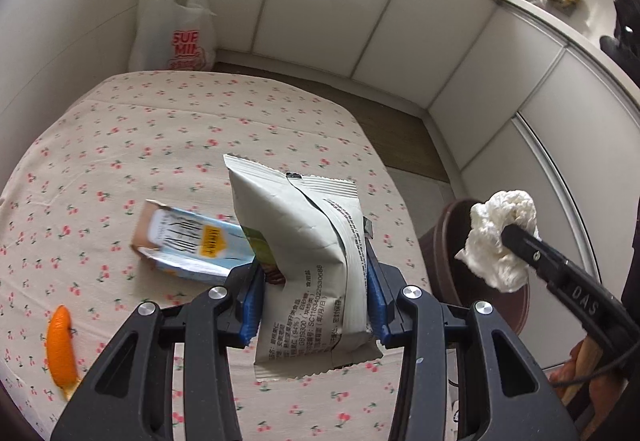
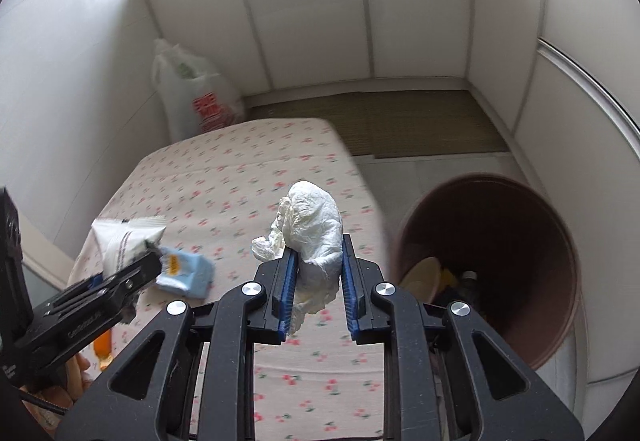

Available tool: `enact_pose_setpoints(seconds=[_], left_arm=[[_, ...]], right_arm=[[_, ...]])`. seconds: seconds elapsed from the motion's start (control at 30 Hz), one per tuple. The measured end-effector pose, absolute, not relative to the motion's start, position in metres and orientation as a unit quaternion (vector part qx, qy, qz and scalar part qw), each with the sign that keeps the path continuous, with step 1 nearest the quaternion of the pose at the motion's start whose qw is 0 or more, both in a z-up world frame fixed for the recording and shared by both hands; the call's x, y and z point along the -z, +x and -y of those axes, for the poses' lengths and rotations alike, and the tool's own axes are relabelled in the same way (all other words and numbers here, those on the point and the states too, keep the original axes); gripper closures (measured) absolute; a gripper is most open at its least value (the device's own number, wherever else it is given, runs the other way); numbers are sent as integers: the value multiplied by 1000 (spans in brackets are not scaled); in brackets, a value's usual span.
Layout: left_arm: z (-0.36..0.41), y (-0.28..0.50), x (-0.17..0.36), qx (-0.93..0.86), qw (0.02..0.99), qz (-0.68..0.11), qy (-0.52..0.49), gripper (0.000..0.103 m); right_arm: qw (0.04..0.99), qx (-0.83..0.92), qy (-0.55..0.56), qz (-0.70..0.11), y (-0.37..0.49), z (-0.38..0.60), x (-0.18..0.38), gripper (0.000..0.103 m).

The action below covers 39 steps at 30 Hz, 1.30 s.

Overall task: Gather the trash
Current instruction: 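Carry the packet and tissue over the brown bin and open both grippers, then move both open grippers back over the table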

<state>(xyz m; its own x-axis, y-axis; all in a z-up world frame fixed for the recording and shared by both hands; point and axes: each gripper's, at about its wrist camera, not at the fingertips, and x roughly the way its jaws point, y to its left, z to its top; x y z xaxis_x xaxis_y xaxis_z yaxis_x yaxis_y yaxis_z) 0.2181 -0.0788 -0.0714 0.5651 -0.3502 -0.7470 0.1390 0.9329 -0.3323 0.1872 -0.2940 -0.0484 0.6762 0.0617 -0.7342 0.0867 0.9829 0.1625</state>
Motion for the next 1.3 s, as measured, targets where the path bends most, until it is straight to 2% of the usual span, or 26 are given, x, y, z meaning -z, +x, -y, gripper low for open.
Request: enact_pose_setpoints(seconds=[0.5,0.77,0.8,0.9,0.97,1.1,1.17,1.3], left_arm=[[235,224,64,234,857,-454,-61,61],[311,228,61,278,846,-454,-31,60],[319,229,62,281,844,-456,-29,60],[338,232,70,291,832,-471,-35,59],[347,235,74,296,825,-481,-39,56],[365,237,80,295,818,-493,-34,45],[367,236,81,292,817,-496,-32,42],[363,234,83,285,817,-500,-32,38]], right_arm=[[884,161,223,-377,163,437,67,81],[860,221,293,-354,135,502,71,61],[857,227,301,-352,131,509,72,56],[851,247,314,-342,120,522,72,30],[848,260,317,-336,114,527,70,30],[843,291,312,-329,104,536,66,20],[839,308,304,-329,100,537,64,12],[840,335,278,-323,100,539,59,9]])
